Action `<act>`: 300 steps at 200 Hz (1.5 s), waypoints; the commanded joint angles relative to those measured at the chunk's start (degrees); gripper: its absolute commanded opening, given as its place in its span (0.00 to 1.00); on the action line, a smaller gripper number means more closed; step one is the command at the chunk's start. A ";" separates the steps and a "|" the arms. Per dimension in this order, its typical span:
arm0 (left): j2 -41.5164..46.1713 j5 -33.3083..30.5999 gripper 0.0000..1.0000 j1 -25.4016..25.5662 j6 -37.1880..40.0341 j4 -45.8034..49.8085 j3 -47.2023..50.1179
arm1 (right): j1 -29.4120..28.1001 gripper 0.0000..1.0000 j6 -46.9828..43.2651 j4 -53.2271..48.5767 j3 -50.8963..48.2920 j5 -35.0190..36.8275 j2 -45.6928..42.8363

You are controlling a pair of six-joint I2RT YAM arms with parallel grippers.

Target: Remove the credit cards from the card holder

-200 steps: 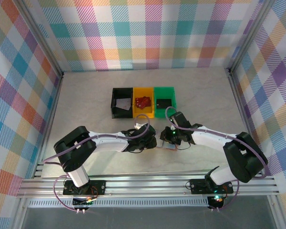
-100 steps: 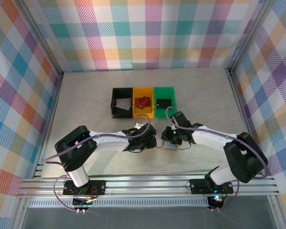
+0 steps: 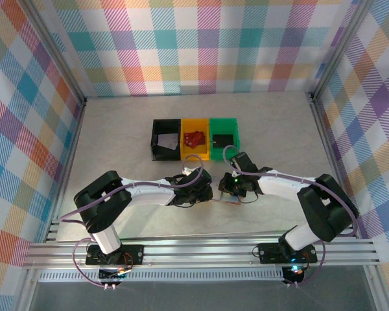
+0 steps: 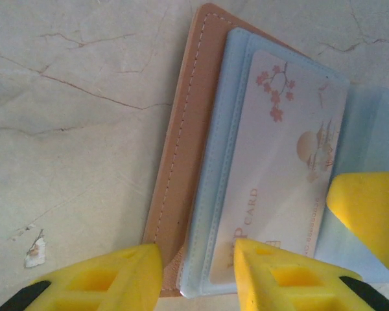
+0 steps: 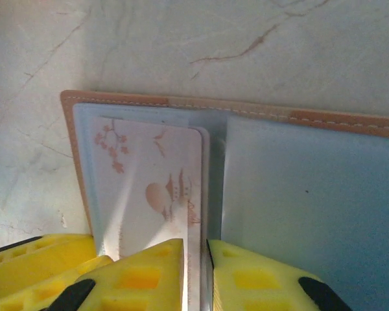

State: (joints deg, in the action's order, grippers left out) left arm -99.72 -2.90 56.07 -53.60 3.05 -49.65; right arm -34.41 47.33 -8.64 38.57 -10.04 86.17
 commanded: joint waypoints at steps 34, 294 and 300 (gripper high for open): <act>-8.08 6.67 0.38 0.62 -1.68 1.10 3.77 | 0.58 0.16 -0.49 1.79 -0.05 0.43 1.68; -11.33 8.52 0.38 1.32 -2.65 -2.44 4.47 | 1.19 0.16 -4.79 17.57 -5.79 -12.02 -1.00; -11.37 8.52 0.38 1.32 -2.64 -2.52 4.52 | 1.19 0.15 -4.86 17.59 -5.86 -12.15 -1.17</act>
State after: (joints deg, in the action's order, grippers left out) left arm -101.03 -2.35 56.07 -54.87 -0.38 -49.28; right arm -32.08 43.90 4.97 33.32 -15.03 86.50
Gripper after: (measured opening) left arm 0.379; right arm 0.159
